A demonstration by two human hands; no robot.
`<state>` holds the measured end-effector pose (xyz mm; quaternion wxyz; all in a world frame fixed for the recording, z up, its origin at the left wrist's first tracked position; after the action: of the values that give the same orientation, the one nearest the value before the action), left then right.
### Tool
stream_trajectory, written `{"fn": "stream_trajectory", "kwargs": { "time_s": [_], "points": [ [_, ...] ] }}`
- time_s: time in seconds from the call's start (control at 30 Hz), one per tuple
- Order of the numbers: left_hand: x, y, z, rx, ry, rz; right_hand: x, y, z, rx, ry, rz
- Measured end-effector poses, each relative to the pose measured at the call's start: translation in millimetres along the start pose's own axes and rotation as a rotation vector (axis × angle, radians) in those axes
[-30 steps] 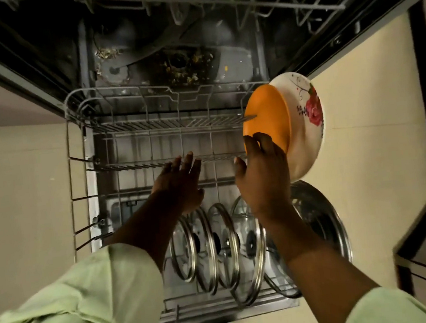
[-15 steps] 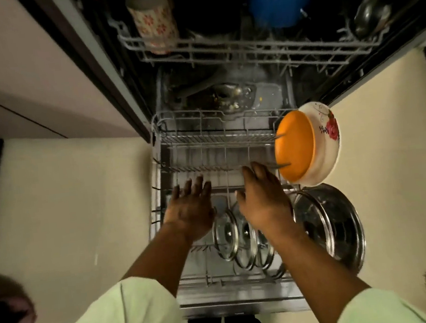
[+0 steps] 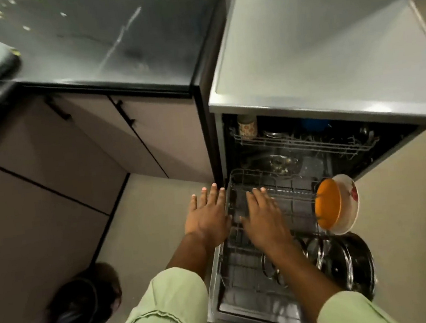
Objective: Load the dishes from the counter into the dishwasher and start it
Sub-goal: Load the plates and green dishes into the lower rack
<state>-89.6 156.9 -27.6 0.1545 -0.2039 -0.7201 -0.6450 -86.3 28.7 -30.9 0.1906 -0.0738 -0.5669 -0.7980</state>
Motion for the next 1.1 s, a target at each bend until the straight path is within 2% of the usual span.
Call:
{"fn": "stream_trajectory", "kwargs": {
  "time_s": [0.2,0.37,0.53,0.83,1.1],
  "points": [
    [90.8,68.1,28.1,0.022,0.116,-0.174,49.3,60.9,69.0,0.115,0.216,-0.070],
    [137.7,105.0,78.0,0.029,0.253,-0.311,53.5,98.7,123.6,0.148,0.346,-0.233],
    [173.7,135.0,133.9,0.089,0.335,-0.428,53.9,122.1,197.7,0.238,0.469,-0.228],
    [214.4,175.1,281.9,0.125,0.445,-0.506,28.7,123.2,355.3,0.293,0.622,-0.305],
    [224.4,193.5,404.1,0.157,0.466,-0.492,-6.7,96.0,465.5,0.300,0.633,-0.288]
  ]
}}
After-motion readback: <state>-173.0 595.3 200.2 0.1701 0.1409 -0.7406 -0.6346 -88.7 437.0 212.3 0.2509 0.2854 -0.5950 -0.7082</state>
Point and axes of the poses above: each hand's wrist, its own x-axis away from the middle knuckle, its own y-axis out of the back of the hand, z = x × y, the point moved 6 cm from there along -x, towards the middle knuckle, and after that the axes turned 3 degrees about z, right-handed, at the moved point
